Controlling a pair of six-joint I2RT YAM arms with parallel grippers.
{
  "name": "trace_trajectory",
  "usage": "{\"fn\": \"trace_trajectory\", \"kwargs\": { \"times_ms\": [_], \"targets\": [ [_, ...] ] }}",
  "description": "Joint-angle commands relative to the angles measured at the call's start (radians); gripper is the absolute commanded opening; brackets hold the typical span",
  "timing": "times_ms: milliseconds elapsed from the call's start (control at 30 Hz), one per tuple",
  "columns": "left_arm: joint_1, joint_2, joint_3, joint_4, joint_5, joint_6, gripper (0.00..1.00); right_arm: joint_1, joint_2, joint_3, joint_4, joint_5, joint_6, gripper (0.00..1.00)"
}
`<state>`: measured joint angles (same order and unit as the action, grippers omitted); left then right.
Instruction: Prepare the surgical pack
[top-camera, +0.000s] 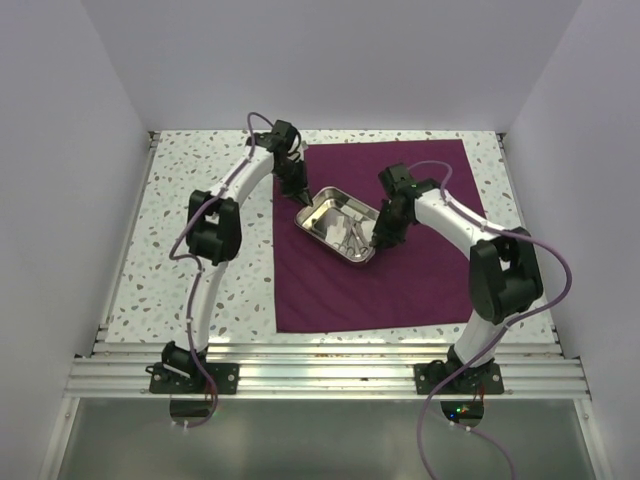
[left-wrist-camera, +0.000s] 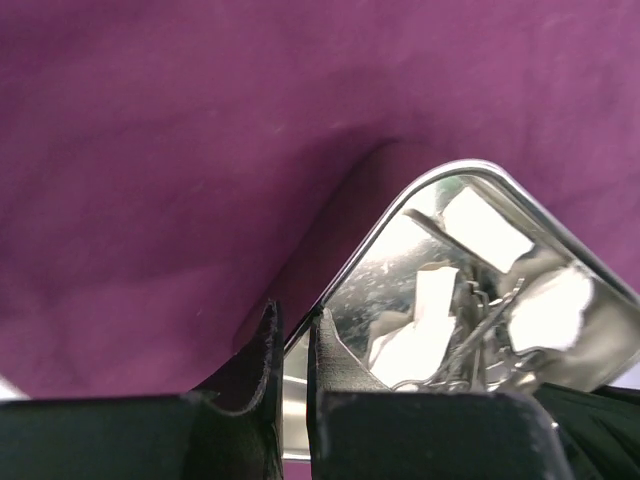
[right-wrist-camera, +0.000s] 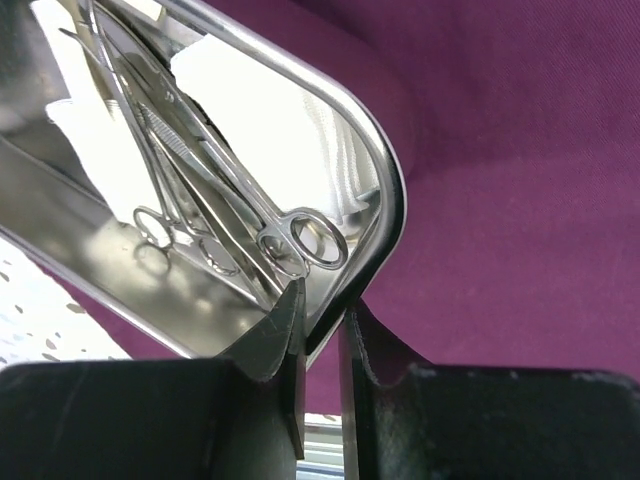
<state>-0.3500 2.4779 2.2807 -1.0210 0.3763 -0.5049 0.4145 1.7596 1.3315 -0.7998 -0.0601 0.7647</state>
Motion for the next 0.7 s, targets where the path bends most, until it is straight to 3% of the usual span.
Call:
{"fn": "trace_trajectory", "kwargs": {
  "times_ms": [0,133,167,267,367,467,667],
  "targets": [
    [-0.066,0.044,0.074,0.256,0.181,-0.195,0.0,0.069,-0.045,-0.046,0.036,-0.196,-0.07,0.0],
    [-0.06,0.024,0.05,0.236,0.148,-0.166,0.01,0.063,-0.042,-0.095,0.06,-0.191,-0.065,0.0],
    [-0.053,0.015,0.024,0.234,0.142,-0.153,0.08,0.057,-0.035,-0.101,0.059,-0.19,-0.067,0.11],
    [-0.038,-0.014,-0.006,0.227,0.109,-0.115,0.47,0.043,-0.014,-0.114,0.05,-0.195,-0.08,0.21],
    [-0.027,-0.022,0.013,0.196,0.073,-0.069,0.62,0.03,-0.014,-0.114,0.048,-0.195,-0.088,0.39],
    [-0.012,-0.042,0.014,0.199,0.049,-0.049,0.7,0.02,-0.02,-0.091,0.022,-0.193,-0.103,0.5],
    [0.022,-0.046,0.085,0.197,-0.022,-0.018,0.74,-0.035,-0.038,-0.06,-0.025,-0.185,-0.127,0.53]
  ]
}}
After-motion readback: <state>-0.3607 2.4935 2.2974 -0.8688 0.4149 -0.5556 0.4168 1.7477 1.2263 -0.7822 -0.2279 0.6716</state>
